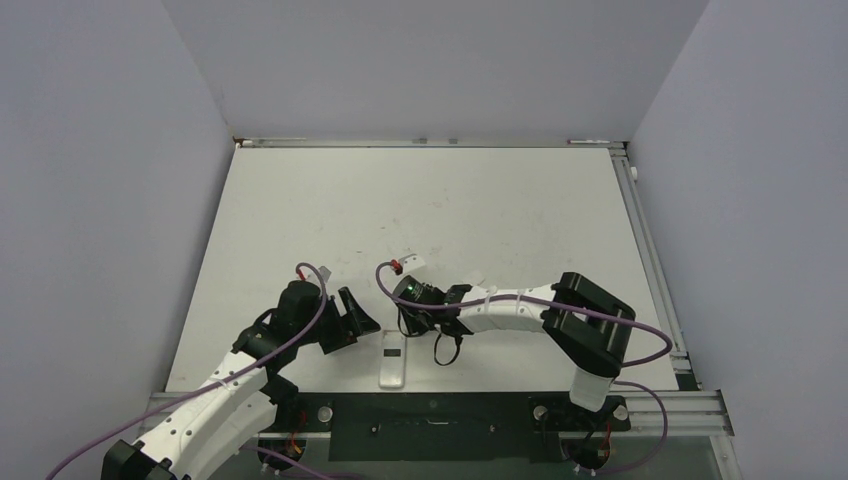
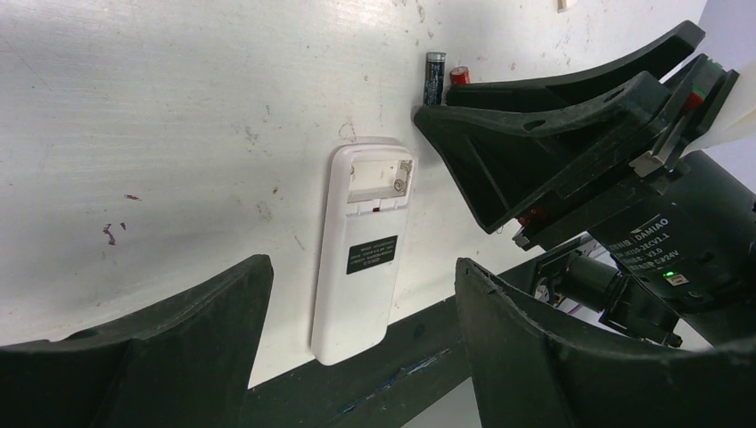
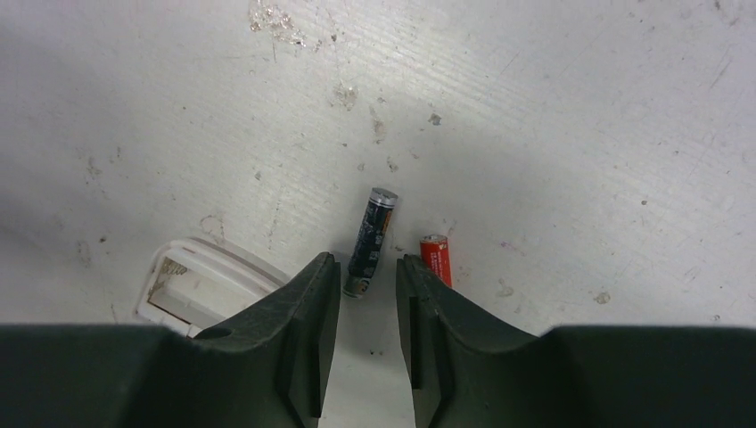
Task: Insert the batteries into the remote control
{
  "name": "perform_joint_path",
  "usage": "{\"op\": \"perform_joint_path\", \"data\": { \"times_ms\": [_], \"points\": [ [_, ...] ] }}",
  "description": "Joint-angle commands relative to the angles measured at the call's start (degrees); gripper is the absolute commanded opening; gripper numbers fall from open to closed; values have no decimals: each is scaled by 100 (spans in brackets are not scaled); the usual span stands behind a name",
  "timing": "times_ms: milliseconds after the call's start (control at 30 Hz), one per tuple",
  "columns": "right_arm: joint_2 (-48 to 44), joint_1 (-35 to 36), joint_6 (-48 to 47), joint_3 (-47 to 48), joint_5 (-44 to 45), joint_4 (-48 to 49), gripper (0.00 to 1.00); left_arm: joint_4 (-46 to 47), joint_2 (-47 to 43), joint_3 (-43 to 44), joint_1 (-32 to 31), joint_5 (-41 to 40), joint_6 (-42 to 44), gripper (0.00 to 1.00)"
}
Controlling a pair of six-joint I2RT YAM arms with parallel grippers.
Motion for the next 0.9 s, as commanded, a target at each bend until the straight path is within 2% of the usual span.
{"op": "perform_joint_path", "data": {
  "times_ms": [0, 400, 733, 867],
  "points": [
    [244, 20, -24, 137, 198, -178, 30, 181, 14, 99, 50, 107, 82, 72],
    [460, 241, 70, 300, 629, -599, 27, 249, 46, 96, 83, 212, 117, 72],
    [671, 424, 142, 398, 815, -834, 10, 239, 23, 95, 105, 290, 111, 72],
    [586, 425, 119, 349, 824, -845, 9, 251, -22, 42, 105, 344, 43, 72]
  ]
}}
